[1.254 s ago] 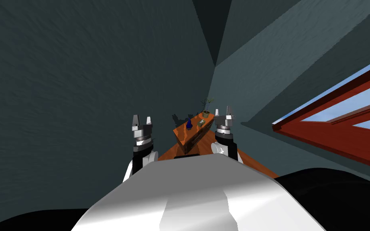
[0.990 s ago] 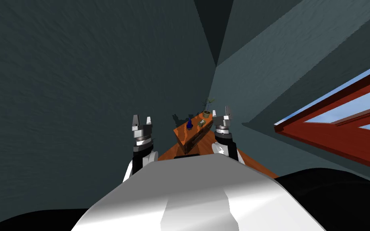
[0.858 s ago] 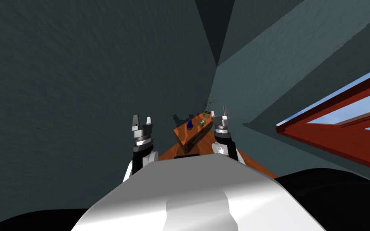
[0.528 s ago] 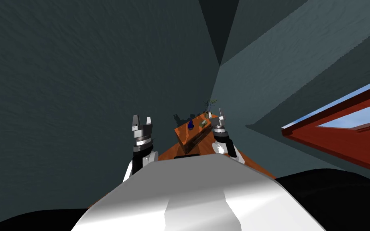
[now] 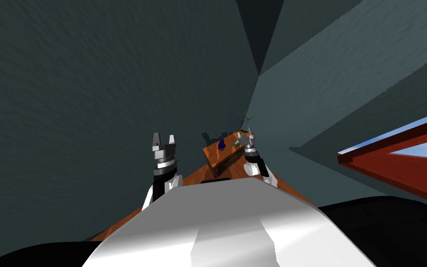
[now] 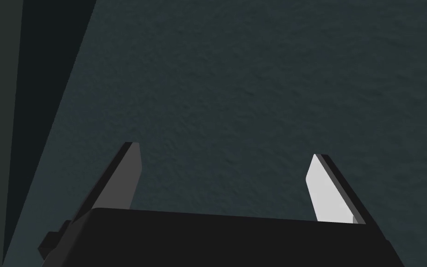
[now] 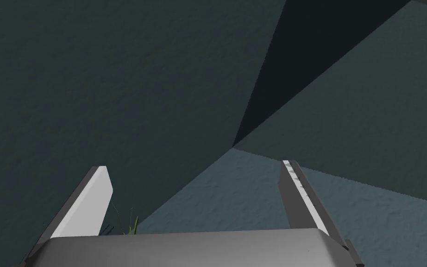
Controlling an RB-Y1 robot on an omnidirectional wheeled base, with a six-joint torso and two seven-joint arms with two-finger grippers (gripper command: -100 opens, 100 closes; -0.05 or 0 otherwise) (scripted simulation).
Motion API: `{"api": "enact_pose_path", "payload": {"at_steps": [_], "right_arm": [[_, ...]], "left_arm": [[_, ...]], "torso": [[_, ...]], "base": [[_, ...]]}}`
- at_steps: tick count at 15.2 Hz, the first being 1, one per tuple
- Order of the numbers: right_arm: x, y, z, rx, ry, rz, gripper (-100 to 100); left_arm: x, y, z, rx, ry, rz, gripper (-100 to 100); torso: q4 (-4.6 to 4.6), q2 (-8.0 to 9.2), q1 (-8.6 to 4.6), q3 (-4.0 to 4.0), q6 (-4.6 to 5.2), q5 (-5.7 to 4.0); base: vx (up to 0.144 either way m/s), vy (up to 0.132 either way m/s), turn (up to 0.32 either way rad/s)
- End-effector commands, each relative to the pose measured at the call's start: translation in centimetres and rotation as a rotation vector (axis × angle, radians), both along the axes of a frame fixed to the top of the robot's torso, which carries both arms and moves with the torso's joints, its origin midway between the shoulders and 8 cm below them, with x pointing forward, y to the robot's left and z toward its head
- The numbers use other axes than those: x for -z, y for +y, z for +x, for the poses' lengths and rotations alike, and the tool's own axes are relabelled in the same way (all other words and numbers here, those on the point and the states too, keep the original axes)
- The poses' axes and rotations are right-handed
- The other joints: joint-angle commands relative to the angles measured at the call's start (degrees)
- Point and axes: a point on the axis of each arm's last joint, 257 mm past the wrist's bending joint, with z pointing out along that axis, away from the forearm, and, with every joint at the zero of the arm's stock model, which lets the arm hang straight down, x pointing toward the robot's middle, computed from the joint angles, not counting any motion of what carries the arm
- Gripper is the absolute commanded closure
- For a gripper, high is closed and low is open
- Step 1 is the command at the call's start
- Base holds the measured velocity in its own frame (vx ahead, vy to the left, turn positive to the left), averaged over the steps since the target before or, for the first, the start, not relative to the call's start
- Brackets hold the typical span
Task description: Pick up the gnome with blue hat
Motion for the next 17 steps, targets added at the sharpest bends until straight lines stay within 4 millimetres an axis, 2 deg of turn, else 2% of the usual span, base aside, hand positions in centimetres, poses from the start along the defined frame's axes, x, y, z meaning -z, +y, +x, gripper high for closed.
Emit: {"api": "enact_pose_path", "payload": {"at_steps": [1,5,8,9,11,12,17], "right_arm": [[1.1,-0.3,1.2,-0.03,0.024,0.043,-100],[3.4,-0.9,3.1,-0.074,0.074,0.128,-100],[5.8,-1.6,4.3,-0.085,0.125,0.176,-100],[5.8,-1.6,4.3,-0.085,0.125,0.176,-100],[7.3,-2.1,5.3,-0.1,0.155,0.227,-100],[7.4,-2.2,6.0,-0.125,0.158,0.28,-100],[10.2,-3.1,7.1,-0.125,0.213,0.337,-100]], "left_arm": [[0.0,0.0,0.0,0.0,0.0,0.0,0],[0.0,0.0,0.0,0.0,0.0,0.0,0],[0.0,0.0,0.0,0.0,0.0,0.0,0],[0.0,0.0,0.0,0.0,0.0,0.0,0],[0.0,0.0,0.0,0.0,0.0,0.0,0],[0.0,0.0,0.0,0.0,0.0,0.0,0],[0.0,0.0,0.0,0.0,0.0,0.0,0]], "torso": [[0.0,0.0,0.0,0.0,0.0,0.0],[-0.01,-0.01,0.0,-0.01,-0.01,0.0],[0.0,-0.02,-0.03,-0.01,-0.02,0.0],[0.0,-0.01,-0.04,-0.01,-0.01,-0.01],[0.0,-0.02,0.0,-0.01,-0.02,0.0],[-0.01,-0.02,0.01,-0.01,-0.01,0.0],[0.0,-0.01,0.01,0.0,-0.01,0.0]], "base": [[-0.001,-0.013,0.086],[-0.002,-0.019,0.13],[-0.002,-0.027,0.131],[-0.001,-0.02,0.041],[-0.002,-0.017,0.105],[-0.001,-0.022,0.183],[-0.003,-0.02,0.09]]}}
